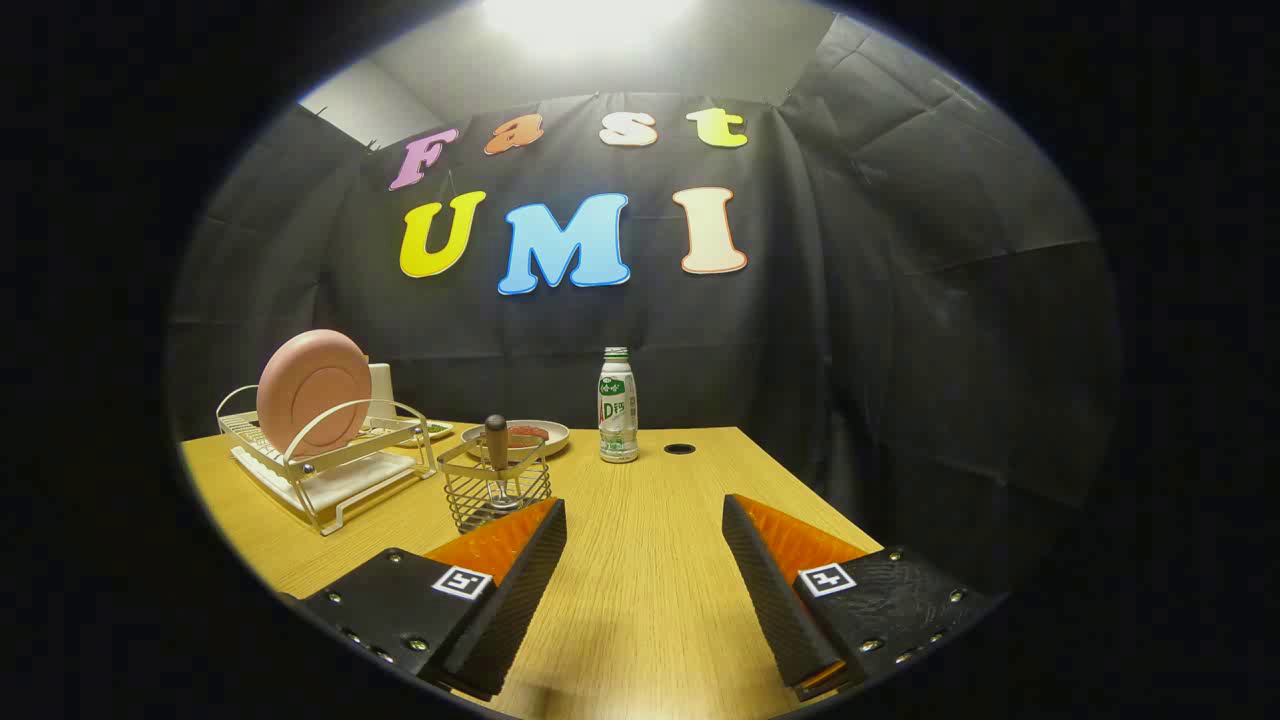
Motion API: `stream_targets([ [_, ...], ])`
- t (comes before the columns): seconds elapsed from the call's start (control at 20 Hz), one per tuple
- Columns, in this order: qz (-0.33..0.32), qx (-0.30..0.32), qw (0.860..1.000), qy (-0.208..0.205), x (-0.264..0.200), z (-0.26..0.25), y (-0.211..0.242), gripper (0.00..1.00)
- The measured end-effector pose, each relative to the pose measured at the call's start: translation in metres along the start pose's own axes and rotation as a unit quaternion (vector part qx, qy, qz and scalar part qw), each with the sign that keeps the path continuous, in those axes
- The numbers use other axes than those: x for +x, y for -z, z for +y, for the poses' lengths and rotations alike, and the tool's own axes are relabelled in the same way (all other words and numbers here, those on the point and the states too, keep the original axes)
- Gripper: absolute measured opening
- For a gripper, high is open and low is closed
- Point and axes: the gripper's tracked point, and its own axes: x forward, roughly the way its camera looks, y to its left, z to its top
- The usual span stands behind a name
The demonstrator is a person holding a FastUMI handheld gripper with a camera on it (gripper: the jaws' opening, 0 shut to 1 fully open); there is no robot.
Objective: Take the plate from the dish rack, then take the spoon from the basket and place it into the plate.
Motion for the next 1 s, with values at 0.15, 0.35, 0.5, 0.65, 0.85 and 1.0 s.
stream_targets([
  [0.15, -0.003, 0.001, 1.000, 0.003, 0.005, -0.002, -0.001, 0.95],
  [0.35, -0.005, 0.007, 1.000, 0.007, 0.047, -0.005, -0.005, 0.96],
  [0.5, -0.023, 0.013, 0.999, 0.031, 0.076, -0.020, -0.021, 0.96],
  [0.65, -0.034, 0.000, 0.998, 0.059, 0.086, -0.038, -0.045, 0.96],
  [0.85, -0.053, -0.024, 0.993, 0.098, 0.058, -0.063, -0.089, 0.96],
  [1.0, -0.062, -0.052, 0.990, 0.115, 0.023, -0.066, -0.121, 0.96],
])
